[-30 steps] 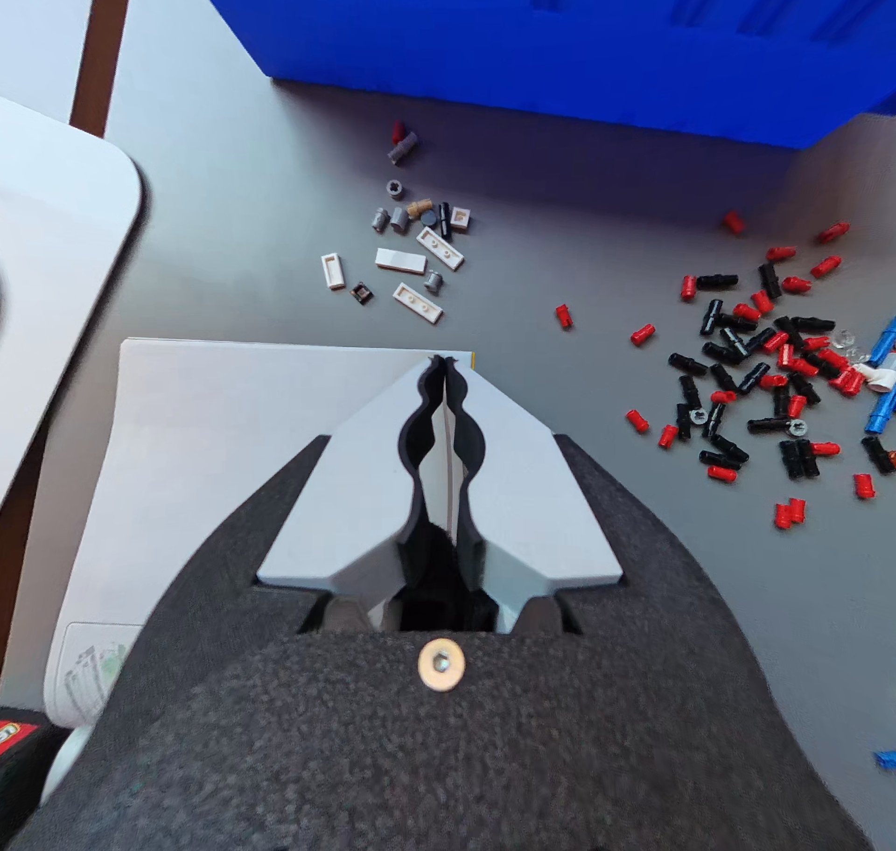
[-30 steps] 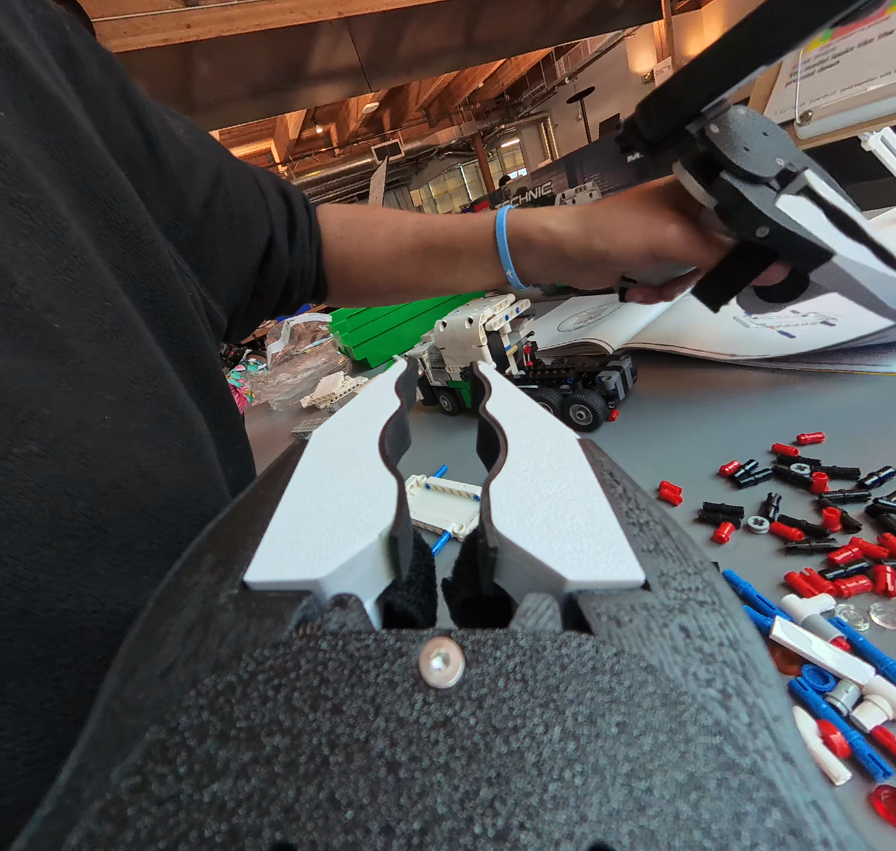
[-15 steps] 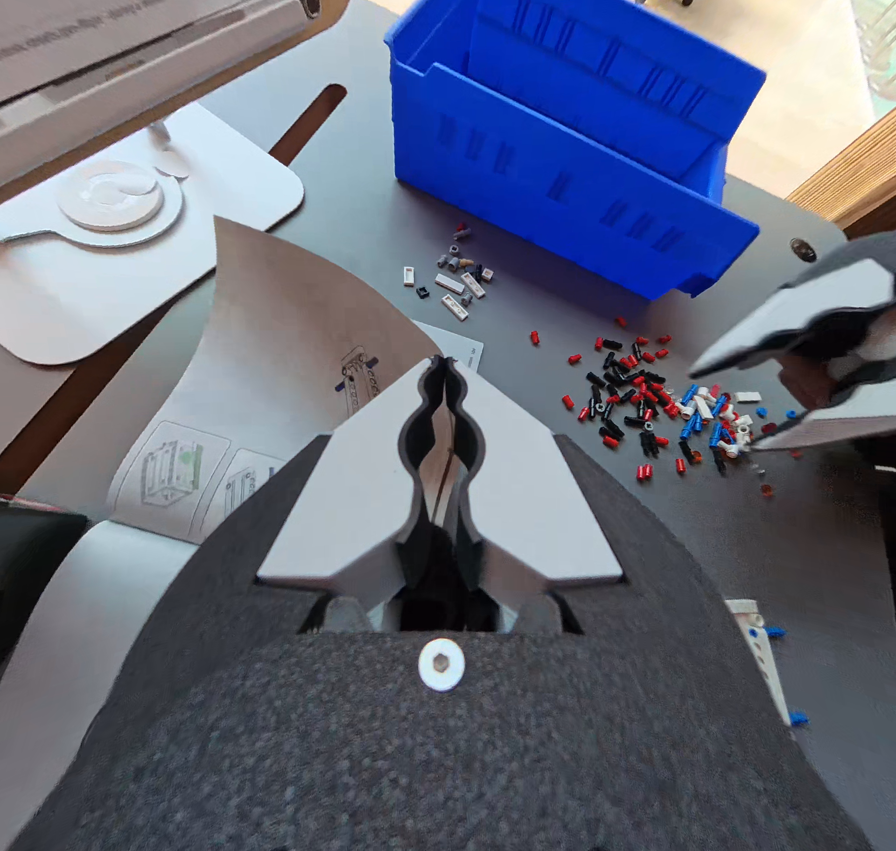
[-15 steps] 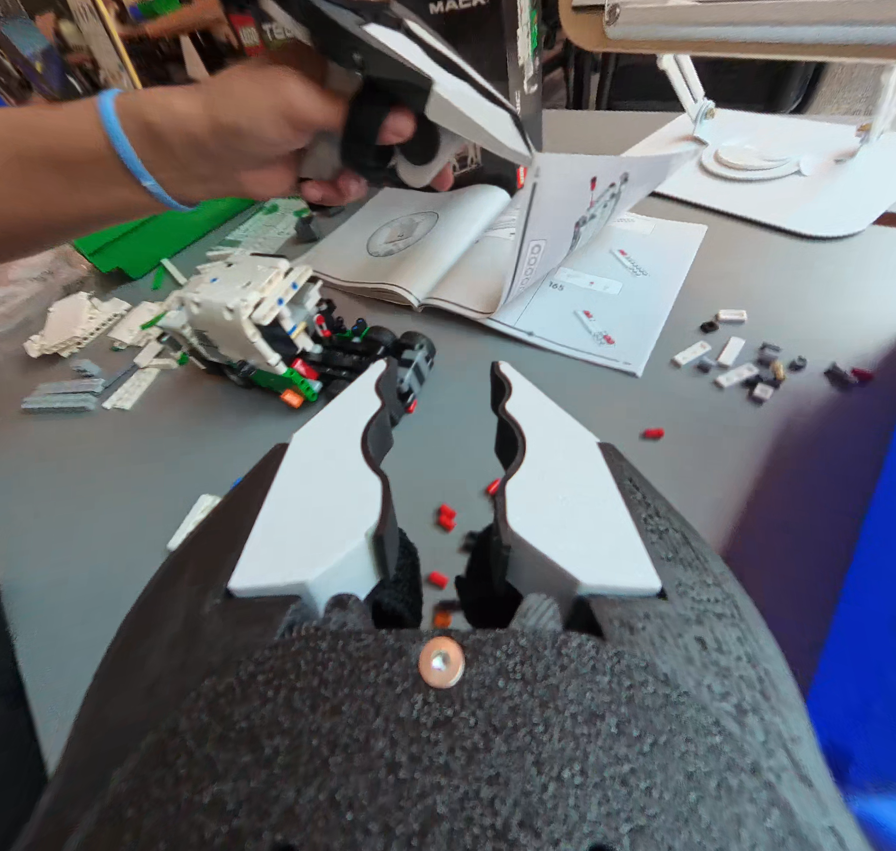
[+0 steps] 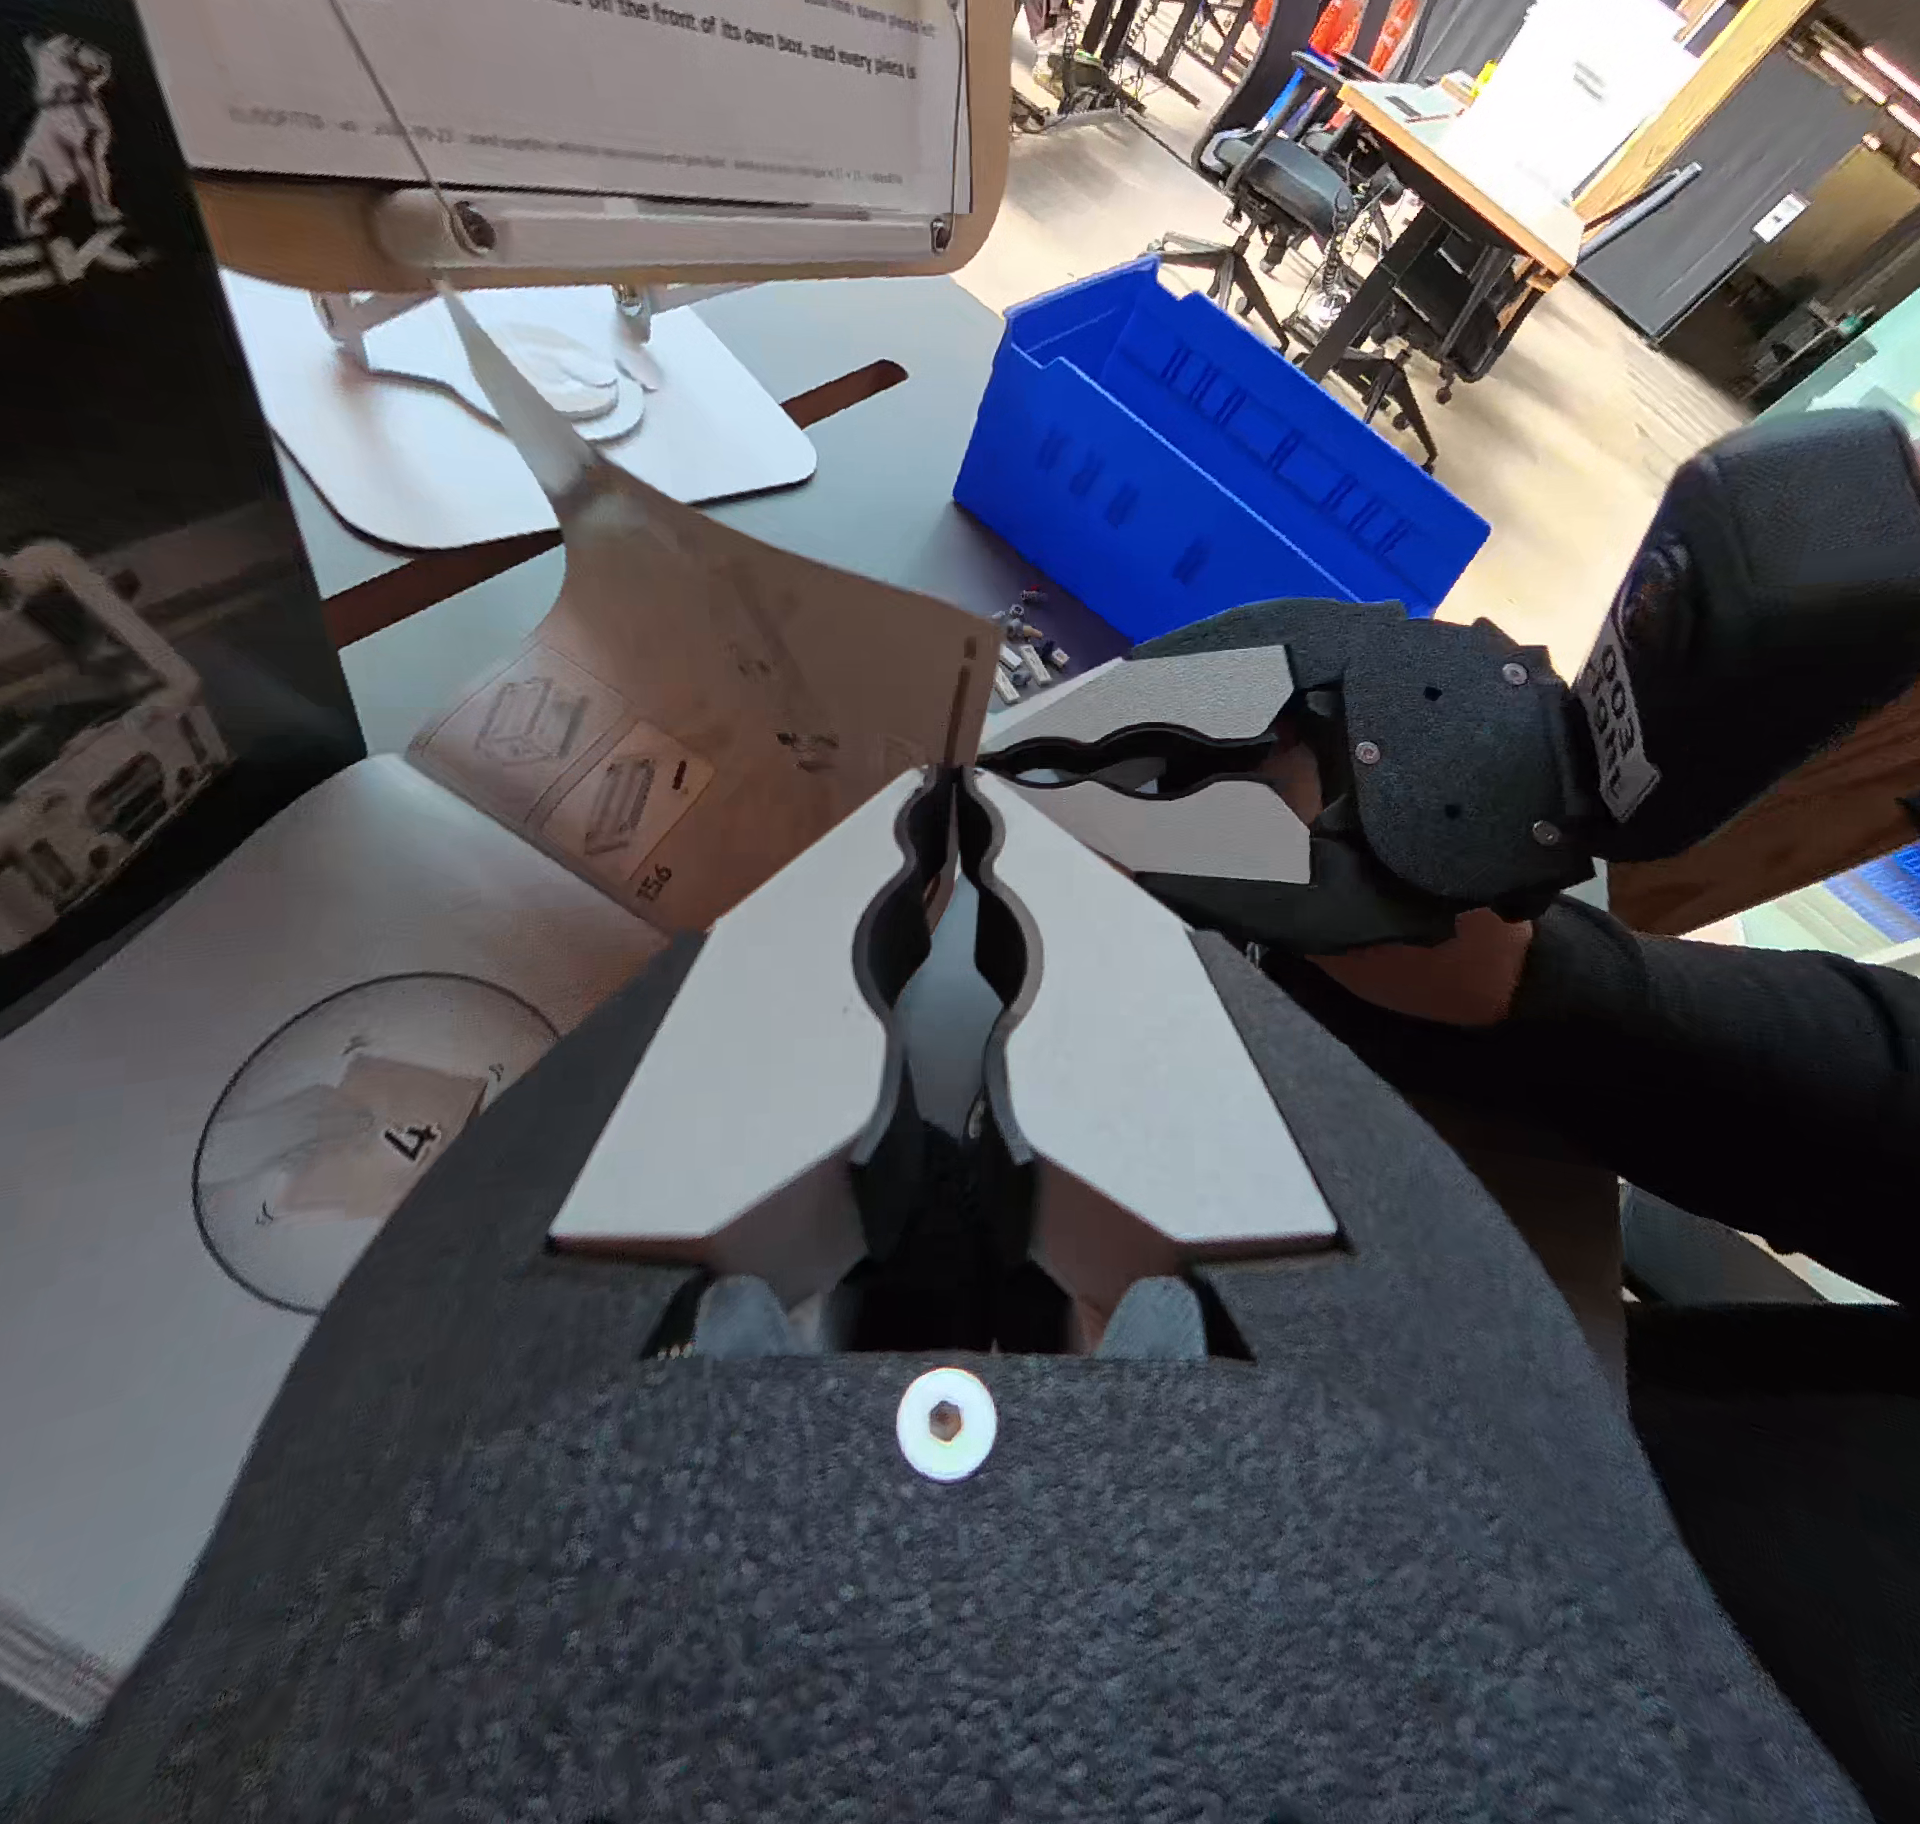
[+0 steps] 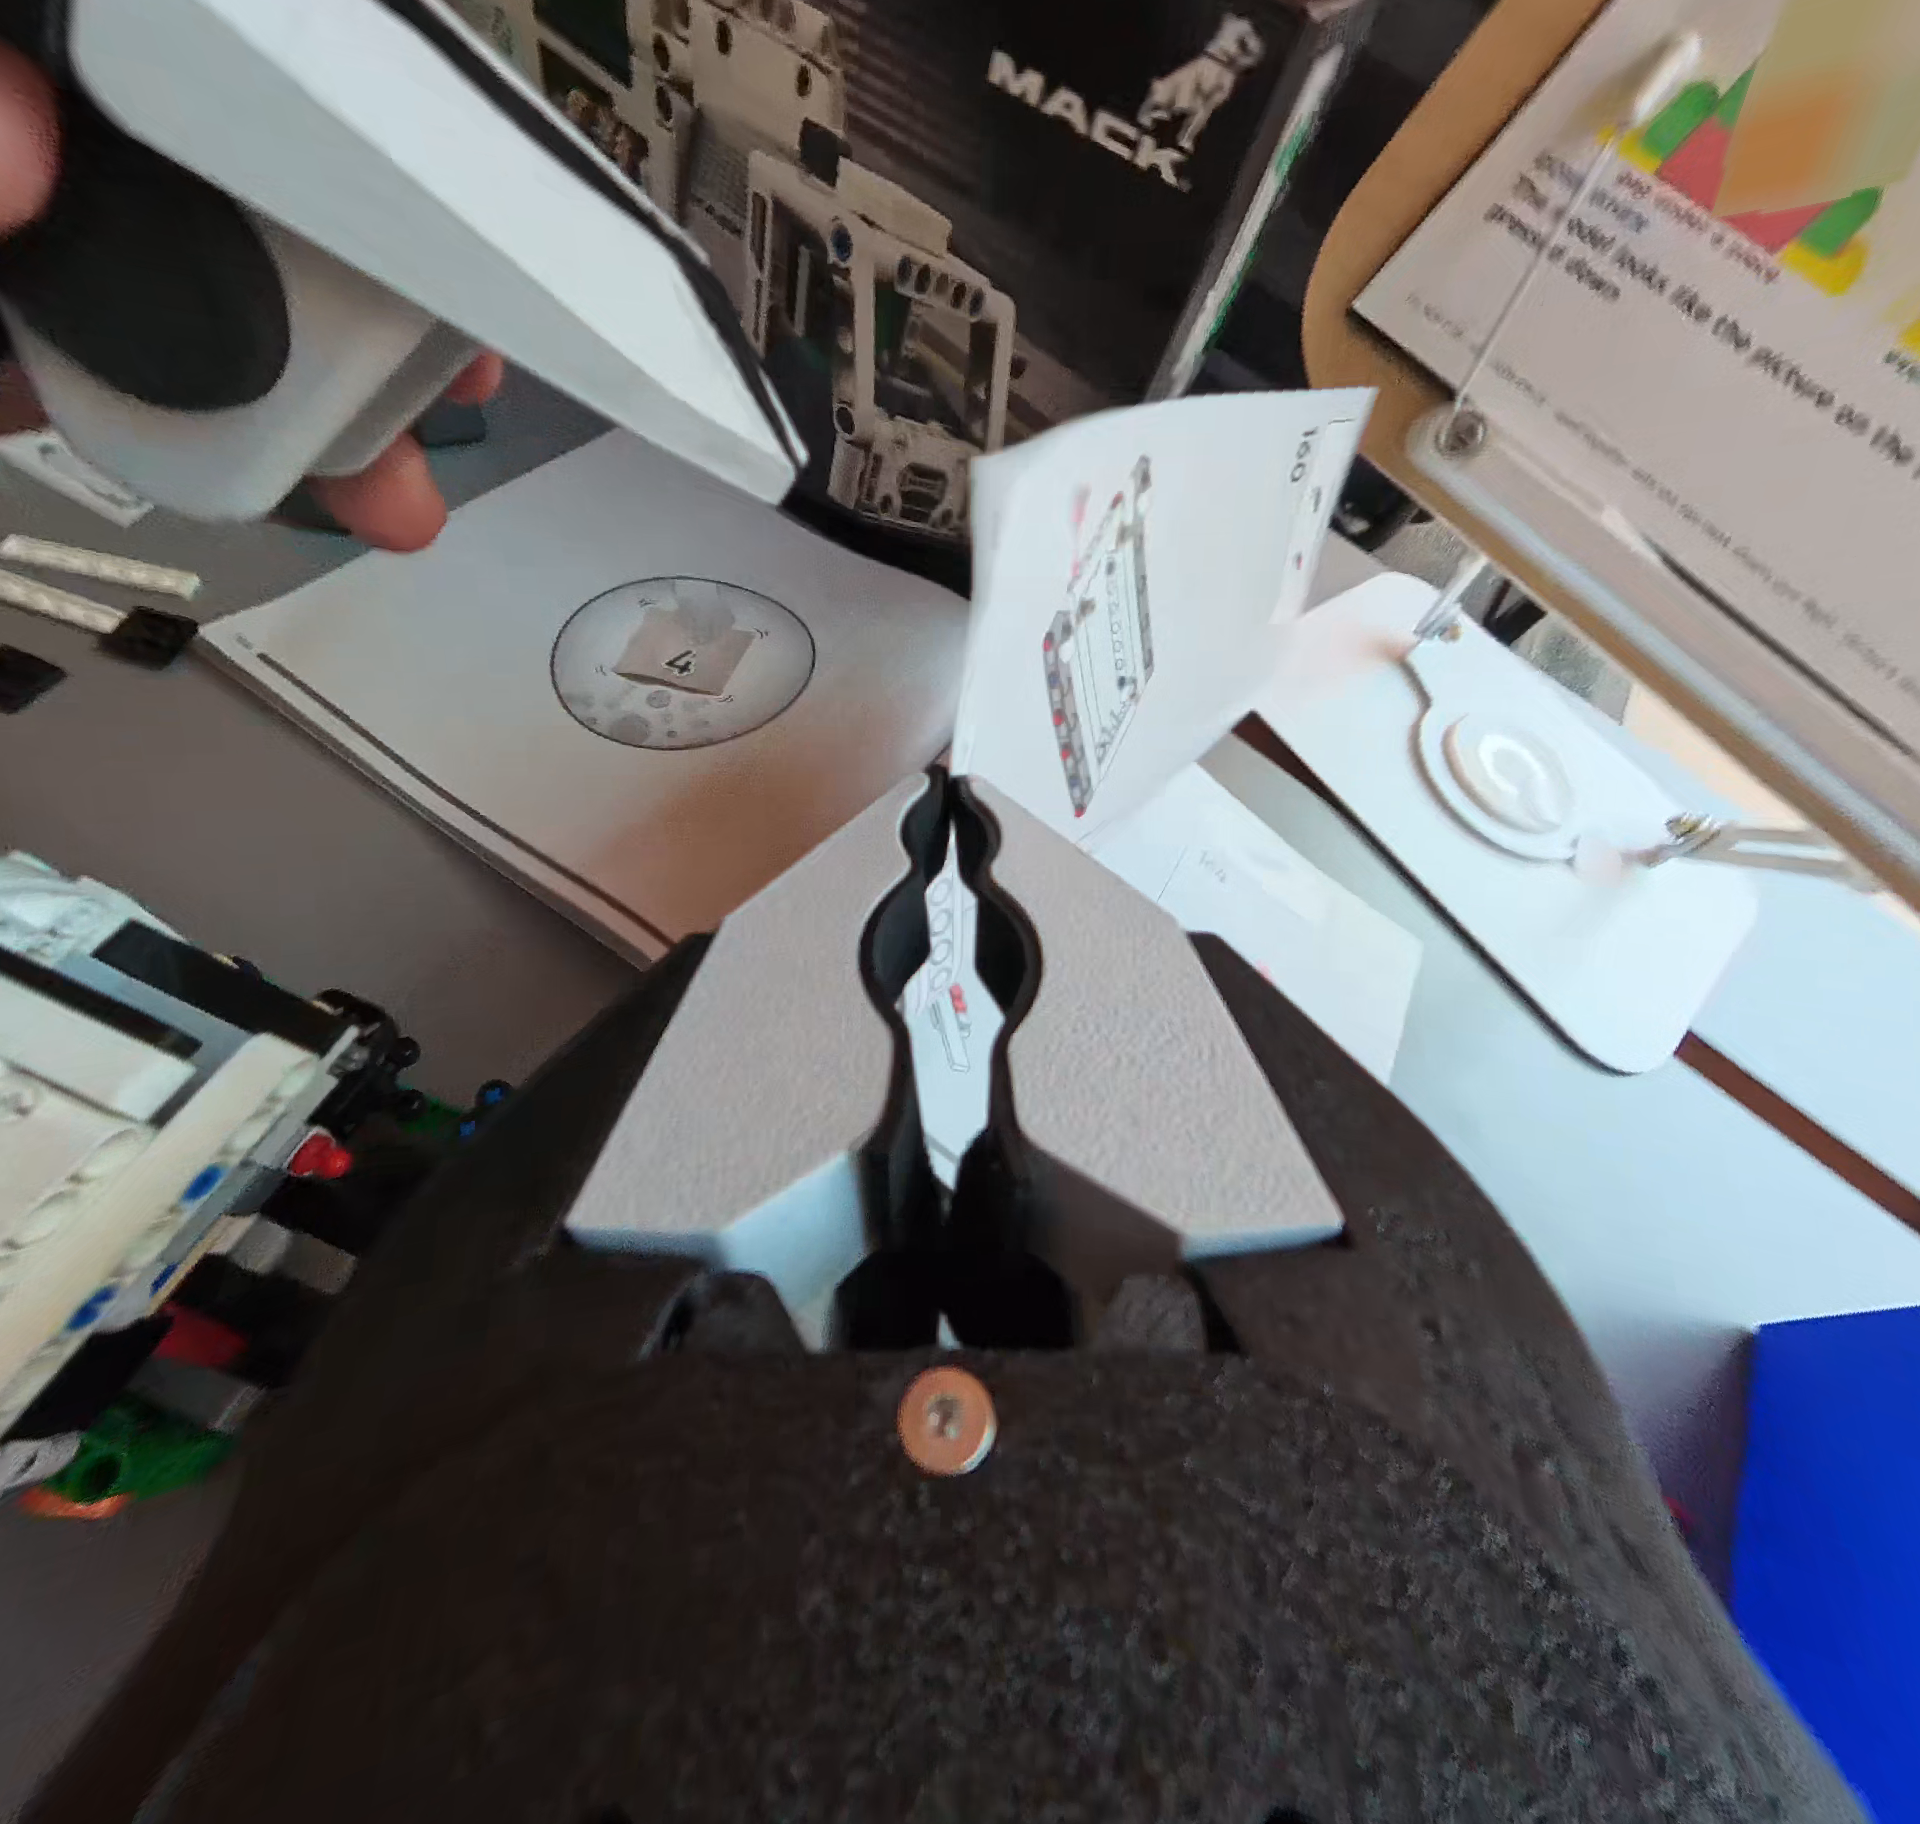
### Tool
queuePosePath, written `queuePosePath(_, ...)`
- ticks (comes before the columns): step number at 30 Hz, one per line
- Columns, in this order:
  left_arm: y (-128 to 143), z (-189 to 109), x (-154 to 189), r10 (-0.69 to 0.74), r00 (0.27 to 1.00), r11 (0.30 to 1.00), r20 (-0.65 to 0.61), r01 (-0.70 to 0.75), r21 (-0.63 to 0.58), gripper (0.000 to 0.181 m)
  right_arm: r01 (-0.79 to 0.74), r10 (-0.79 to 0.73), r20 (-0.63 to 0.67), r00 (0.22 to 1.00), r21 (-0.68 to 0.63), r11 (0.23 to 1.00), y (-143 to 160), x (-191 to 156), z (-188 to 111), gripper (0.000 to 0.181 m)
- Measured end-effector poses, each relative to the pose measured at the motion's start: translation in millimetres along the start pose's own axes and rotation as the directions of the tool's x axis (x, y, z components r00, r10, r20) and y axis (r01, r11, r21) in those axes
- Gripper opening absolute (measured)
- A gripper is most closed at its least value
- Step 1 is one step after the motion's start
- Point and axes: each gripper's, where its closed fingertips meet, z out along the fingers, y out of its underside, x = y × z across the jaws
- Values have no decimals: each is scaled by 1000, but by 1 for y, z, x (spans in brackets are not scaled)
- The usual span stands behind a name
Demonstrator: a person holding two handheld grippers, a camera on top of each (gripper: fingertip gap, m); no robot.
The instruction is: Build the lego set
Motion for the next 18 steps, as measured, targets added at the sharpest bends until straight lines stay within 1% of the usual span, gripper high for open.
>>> queuePosePath(2,8,-12,-5,-67,998,998,-23,66,-18,29,112,-112,-25,993,-6,994,-3,-10,-1,0)
queuePosePath(4,12,-20,-9,-166,984,986,-65,164,-30,48,220,-219,-27,975,10,976,-9,-25,-3,0)
queuePosePath(6,9,-26,-13,-273,954,962,-125,273,-18,57,338,-338,-45,940,-6,941,-10,-38,-4,0)
queuePosePath(8,8,-29,-21,-359,920,932,-157,362,-13,60,467,-468,-63,881,-38,884,-7,-48,-4,0)
queuePosePath(9,9,-30,-27,-393,905,918,-164,396,-17,58,519,-522,-85,848,-56,853,-6,-50,-4,0)
queuePosePath(10,12,-30,-32,-418,894,907,-161,420,-27,43,555,-559,-92,824,-64,829,-4,-52,-5,0)
queuePosePath(11,17,-29,-38,-432,889,901,-150,431,-42,22,567,-572,-90,816,-69,821,-3,-55,-5,0)
queuePosePath(12,21,-27,-42,-437,888,900,-144,433,-56,10,563,-567,-75,820,-71,824,-1,-57,-4,0)
queuePosePath(13,25,-26,-45,-441,887,898,-140,436,-62,3,546,-549,-46,835,-64,836,1,-60,-4,0)
queuePosePath(16,31,-23,-48,-460,874,888,-156,456,-68,0,469,-468,44,883,-35,882,3,-66,-8,0)
queuePosePath(17,31,-23,-49,-458,874,888,-162,455,-58,0,443,-440,83,894,-25,896,3,-68,-10,6)
queuePosePath(18,29,-24,-49,-448,878,893,-171,447,-44,0,399,-392,152,907,-21,917,6,-74,-15,19)
